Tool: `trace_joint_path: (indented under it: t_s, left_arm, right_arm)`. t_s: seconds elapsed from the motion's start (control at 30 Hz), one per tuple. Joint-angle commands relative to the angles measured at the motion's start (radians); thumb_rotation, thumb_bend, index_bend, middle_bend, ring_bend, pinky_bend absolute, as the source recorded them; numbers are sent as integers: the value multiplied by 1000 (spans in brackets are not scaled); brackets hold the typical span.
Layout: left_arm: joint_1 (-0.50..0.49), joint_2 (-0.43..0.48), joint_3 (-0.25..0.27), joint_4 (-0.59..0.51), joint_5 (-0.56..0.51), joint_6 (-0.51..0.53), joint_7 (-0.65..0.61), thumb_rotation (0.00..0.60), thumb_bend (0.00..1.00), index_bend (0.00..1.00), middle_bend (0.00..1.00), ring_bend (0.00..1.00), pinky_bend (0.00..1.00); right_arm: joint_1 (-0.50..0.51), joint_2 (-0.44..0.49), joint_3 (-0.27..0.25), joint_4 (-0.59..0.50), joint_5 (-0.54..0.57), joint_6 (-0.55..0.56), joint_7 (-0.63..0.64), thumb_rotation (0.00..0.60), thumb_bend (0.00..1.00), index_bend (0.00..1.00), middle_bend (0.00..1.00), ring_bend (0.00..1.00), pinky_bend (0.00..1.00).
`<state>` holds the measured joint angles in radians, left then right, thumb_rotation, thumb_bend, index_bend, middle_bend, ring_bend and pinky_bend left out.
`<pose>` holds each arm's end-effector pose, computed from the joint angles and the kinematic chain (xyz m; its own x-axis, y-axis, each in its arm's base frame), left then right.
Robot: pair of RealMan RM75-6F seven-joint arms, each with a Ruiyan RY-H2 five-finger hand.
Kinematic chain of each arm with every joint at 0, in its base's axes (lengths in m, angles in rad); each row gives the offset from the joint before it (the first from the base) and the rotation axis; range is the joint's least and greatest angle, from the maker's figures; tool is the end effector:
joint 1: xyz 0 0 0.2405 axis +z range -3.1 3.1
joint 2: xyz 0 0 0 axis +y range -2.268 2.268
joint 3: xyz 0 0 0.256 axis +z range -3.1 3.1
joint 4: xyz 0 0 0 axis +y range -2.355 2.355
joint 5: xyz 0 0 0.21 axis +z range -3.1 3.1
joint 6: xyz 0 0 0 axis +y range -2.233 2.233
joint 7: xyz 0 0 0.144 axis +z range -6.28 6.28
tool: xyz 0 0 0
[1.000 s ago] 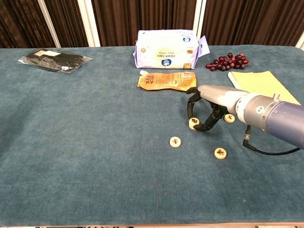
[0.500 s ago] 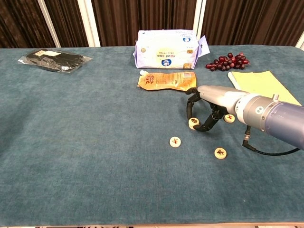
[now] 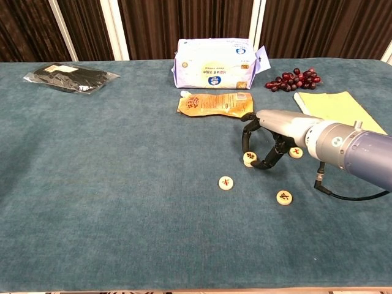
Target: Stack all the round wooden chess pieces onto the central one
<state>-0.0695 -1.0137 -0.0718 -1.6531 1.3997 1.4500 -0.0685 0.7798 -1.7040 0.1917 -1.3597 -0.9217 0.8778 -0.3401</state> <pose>-0.3255 0.1799 0.1939 0.3789 0.0100 0.9254 0.9201 0.1032 -0.3778 -0.1481 -0.3436 -0.0676 0.3320 -0.4169 0.8461 -0.9360 -0.2566 0.2409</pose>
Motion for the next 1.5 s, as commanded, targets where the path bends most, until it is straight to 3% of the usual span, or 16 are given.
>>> trace_joint_path:
  t_s: [0.03, 0.33, 0.57, 0.87, 1.13, 1.5]
  left_arm:
    - [0, 0, 0, -1, 0, 0, 0, 600, 490, 161, 0, 0, 0]
    - [-1, 1, 0, -2, -2, -4, 2, 600, 490, 161, 0, 0, 0]
    - [0, 2, -2, -3, -4, 0, -2, 600, 490, 161, 0, 0, 0]
    - [0, 2, -1, -6, 0, 0, -1, 600, 490, 161, 0, 0, 0]
    - [0, 3, -1, -8, -2, 0, 0, 600, 489, 161, 0, 0, 0]
    - [0, 5, -2, -11, -8, -5, -7, 600, 490, 161, 0, 0, 0]
  right_arm:
    - [-1, 5, 3, -6, -1, 1, 3, 600, 408, 460, 0, 0, 0]
    - [0, 41, 7, -53, 8, 8, -16, 600, 407, 433, 0, 0, 0]
    - [-12, 93, 40, -83, 16, 40, 5, 600, 407, 405, 0, 0, 0]
    - [-45, 155, 9, -86, 32, 42, 4, 600, 408, 405, 0, 0, 0]
    - [-66, 139, -22, -39, 33, 29, 21, 600, 408, 405, 0, 0, 0]
    - [-77, 98, -23, 33, 24, 22, 51, 600, 408, 409, 0, 0, 0]
